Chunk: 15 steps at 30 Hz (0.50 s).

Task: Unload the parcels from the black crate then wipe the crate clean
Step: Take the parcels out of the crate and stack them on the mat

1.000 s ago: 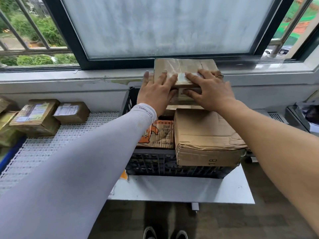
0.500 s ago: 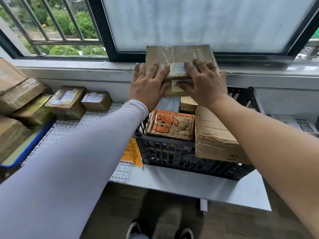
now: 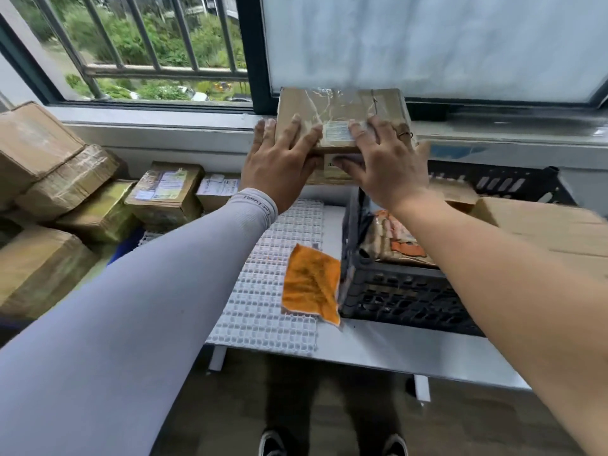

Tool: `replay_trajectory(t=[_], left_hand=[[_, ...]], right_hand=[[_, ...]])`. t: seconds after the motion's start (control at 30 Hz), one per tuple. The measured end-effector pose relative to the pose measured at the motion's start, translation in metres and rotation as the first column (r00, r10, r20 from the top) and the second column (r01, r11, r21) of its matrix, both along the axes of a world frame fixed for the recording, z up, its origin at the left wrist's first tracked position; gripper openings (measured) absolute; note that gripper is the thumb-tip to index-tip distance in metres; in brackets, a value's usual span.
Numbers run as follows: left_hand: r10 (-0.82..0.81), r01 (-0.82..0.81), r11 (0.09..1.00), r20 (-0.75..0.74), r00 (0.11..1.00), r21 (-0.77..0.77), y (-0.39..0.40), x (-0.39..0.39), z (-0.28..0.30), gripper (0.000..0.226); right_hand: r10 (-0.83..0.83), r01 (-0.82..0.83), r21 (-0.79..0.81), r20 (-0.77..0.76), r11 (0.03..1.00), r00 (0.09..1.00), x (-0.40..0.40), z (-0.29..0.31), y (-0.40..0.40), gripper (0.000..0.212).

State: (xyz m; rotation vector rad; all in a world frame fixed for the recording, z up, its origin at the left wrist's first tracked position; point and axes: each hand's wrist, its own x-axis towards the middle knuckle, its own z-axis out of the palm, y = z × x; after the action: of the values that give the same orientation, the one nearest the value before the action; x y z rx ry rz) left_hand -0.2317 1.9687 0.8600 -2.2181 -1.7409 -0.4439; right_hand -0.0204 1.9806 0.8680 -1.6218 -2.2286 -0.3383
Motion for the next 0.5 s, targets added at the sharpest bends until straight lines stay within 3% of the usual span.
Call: replay_trajectory(t=[0.5], left_hand=[[0.044,-0.042,0.989,0.011,0.999,-0.142,-0.050,-0.145,-0.079,0.055]], right_hand=[[0.004,-0.002,-0.095,0.020,0.995,1.000,-0.150,-0.084,-0.042,0.071]])
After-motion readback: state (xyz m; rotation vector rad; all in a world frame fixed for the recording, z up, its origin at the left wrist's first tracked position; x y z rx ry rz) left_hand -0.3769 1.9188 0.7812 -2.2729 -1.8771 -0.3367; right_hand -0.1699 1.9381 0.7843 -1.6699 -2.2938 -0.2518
